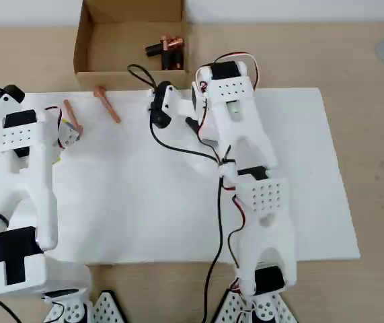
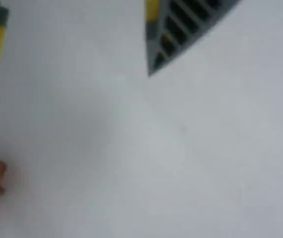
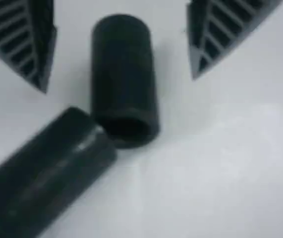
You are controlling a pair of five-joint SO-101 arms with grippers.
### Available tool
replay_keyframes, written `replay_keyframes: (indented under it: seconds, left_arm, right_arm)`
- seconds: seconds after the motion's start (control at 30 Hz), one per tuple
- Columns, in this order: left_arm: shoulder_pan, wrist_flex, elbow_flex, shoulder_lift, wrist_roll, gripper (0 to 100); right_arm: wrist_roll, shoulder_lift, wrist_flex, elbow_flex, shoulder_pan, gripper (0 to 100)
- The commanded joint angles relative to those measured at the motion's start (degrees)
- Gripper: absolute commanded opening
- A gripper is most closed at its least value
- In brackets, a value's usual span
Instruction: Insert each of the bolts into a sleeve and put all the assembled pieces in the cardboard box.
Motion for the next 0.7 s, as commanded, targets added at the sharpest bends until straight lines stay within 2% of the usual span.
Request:
replay_keyframes:
  seconds: [0.0, 0.3, 0.57, 0.67]
  left_arm:
    - [-0.44, -0.09, -2.46, -1.36, -1.41, 22]
    - [-0.53, -0.09, -2.29, -1.36, -1.41, 22]
    - [-0.44, -0.09, -2.29, -1.36, -1.41, 22]
    - [-0.44, 0.53, -2.46, -1.36, -1.41, 22]
  right_arm:
    - [1.05, -0.22, 0.44, -2.77, 0.13, 22.4]
    - [1.76, 5.41, 0.44, -2.86, 3.91, 22.4]
    - [1.76, 5.67, 0.53, -3.82, 3.65, 22.1]
    - [1.49, 5.67, 0.53, -5.93, 3.91, 14.8]
